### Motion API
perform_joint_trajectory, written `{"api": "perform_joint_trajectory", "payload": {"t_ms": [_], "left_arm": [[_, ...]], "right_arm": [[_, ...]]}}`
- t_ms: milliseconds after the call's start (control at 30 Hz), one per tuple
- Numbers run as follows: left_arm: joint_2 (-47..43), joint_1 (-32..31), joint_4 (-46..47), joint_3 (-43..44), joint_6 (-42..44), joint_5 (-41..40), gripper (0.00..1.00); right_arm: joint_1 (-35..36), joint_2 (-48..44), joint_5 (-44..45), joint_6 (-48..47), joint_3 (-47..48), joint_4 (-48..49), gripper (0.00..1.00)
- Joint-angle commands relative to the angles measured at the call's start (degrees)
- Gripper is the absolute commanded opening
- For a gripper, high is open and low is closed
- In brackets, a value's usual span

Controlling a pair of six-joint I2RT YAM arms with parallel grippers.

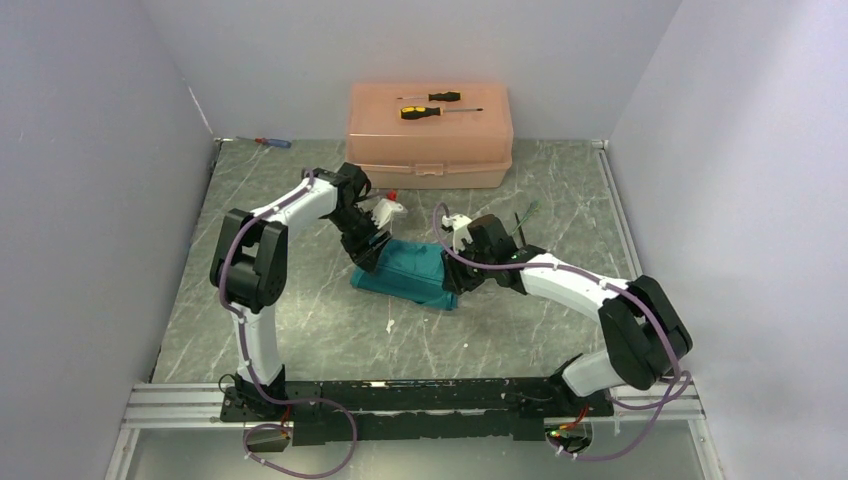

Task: Fold the napkin into a case and place the utensils inside
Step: Smooth out the 2/3-rectangle-folded napkin at the center of the board.

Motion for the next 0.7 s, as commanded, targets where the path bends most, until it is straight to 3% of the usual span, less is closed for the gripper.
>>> {"api": "perform_joint_trajectory", "payload": {"t_ms": [0, 133, 400, 667], "left_arm": [[-3.36, -0.21, 2.19, -1.24, 1.19, -1.44, 0.66], [-3.63, -0.22, 3.2, -2.48, 1.05, -2.46, 0.64], [-3.85, -0.21, 5.41, -4.45, -1.04, -2.72, 0.53], [-3.37, -0.67, 8.07, -5.39, -3.06, -3.4, 0.43]], "right_arm": [[-0.46, 1.62, -2.46, 1.95, -0.74, 5.11, 0.37], [-0.71, 3.33, 0.45, 1.15, 0.34, 3.92, 0.27], [-3.57, 0.4, -1.65, 2.7, 4.39, 6.84, 0.44], [-4.75, 11.55, -5.48, 3.43, 12.21, 7.97, 0.37]]}}
